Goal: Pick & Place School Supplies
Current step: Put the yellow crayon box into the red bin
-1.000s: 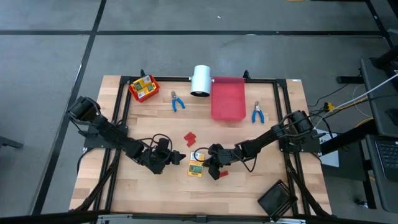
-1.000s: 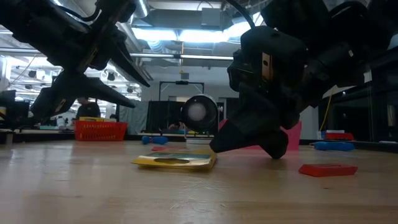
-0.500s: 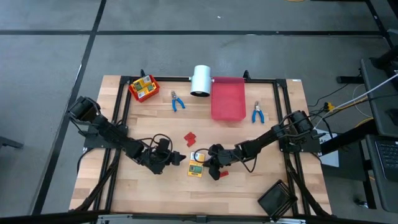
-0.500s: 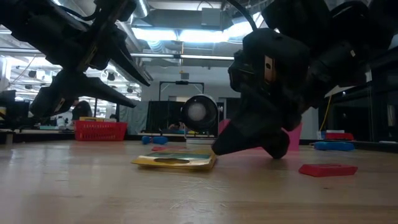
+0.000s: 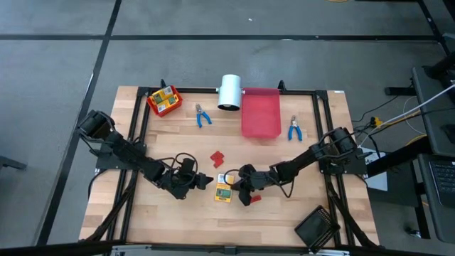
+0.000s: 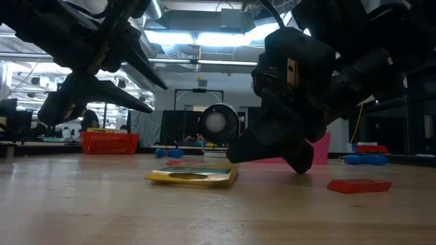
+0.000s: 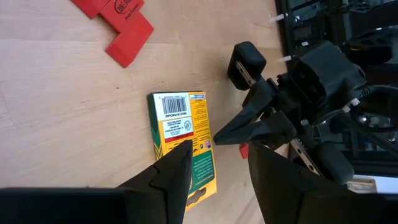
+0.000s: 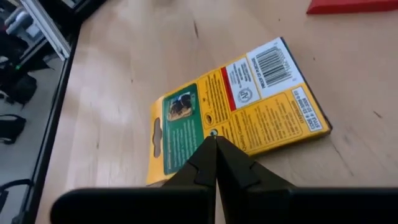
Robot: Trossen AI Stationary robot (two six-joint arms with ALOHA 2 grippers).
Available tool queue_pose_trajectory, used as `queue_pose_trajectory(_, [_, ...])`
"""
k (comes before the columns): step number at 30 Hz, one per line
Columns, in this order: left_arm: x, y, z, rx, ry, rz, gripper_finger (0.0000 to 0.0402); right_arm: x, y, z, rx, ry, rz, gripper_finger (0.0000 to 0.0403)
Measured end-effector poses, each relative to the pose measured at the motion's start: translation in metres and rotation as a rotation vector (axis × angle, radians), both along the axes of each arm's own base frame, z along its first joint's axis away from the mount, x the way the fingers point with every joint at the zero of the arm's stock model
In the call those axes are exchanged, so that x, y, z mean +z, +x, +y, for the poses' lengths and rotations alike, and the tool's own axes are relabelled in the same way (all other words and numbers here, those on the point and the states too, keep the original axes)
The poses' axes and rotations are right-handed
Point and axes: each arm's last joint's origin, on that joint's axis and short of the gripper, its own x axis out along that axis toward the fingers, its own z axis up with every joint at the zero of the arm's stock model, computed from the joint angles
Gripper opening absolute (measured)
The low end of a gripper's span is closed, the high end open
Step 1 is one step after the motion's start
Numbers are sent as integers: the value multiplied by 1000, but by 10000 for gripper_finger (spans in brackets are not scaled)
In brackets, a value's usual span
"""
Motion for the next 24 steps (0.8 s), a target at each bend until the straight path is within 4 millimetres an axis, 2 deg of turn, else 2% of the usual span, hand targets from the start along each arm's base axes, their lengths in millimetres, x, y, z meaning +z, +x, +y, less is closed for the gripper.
queue_pose_trajectory(12, [0, 0, 0, -1, -1, -1, 153, -7, -4, 2, 22, -48, 67, 6])
queue_pose_trajectory(24, [4, 4, -3, -73, -39, -22, 153, -8, -6, 3, 26, -74, 85, 6])
